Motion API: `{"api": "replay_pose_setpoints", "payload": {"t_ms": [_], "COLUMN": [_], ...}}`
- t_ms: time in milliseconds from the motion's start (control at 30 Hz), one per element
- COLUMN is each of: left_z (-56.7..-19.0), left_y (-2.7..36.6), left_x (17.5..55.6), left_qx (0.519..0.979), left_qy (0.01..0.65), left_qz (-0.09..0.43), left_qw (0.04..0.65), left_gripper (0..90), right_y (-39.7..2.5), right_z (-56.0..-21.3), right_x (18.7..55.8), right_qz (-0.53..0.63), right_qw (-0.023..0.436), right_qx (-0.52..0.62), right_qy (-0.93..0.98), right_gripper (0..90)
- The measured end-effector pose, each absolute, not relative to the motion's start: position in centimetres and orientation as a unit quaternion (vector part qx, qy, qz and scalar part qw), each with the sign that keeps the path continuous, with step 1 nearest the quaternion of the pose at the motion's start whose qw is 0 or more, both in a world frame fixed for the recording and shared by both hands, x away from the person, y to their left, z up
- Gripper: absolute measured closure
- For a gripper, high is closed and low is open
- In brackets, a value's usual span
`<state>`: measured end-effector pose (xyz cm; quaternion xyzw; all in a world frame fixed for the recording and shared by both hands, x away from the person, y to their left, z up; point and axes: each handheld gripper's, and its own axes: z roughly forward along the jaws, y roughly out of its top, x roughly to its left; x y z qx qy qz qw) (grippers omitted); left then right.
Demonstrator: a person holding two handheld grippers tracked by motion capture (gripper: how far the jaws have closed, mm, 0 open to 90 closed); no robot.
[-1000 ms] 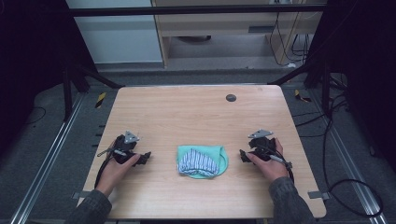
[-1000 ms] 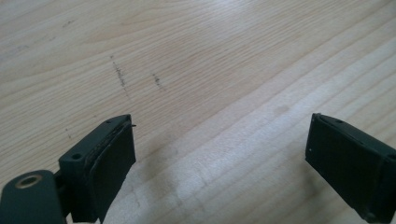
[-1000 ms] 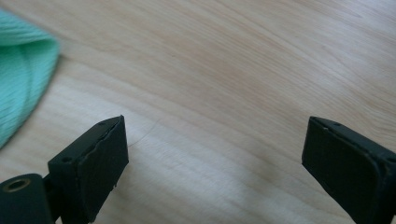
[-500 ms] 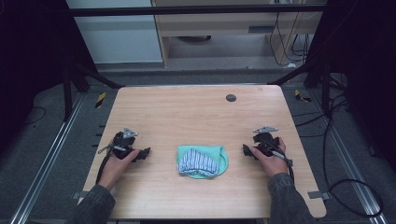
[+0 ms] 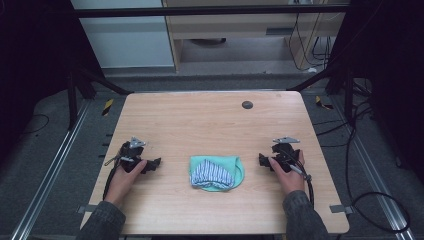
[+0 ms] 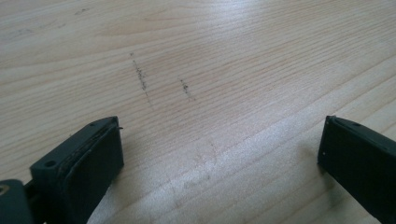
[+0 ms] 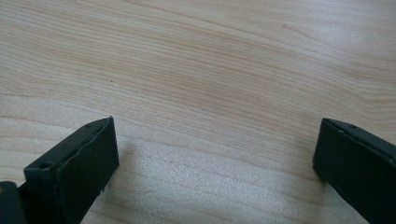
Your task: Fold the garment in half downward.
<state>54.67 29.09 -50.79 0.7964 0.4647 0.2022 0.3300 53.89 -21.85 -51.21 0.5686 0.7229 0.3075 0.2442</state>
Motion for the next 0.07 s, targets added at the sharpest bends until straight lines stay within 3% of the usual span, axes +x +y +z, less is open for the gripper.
{"api": "replay_pose_setpoints", "payload": {"t_ms": [67], "left_z": [-50.79], "left_y": [29.1], "left_x": [54.63], "left_qx": [0.795], "left_qy": [0.466], "left_qz": [0.203], "left_qw": [0.33], "left_gripper": [0.0], "right_y": [-21.79], "right_z": [-51.21], "right_x": [53.78], "right_qz": [0.306], "right_qw": [0.246], "right_qx": [0.574], "right_qy": [0.718], "right_gripper": [0.2]}}
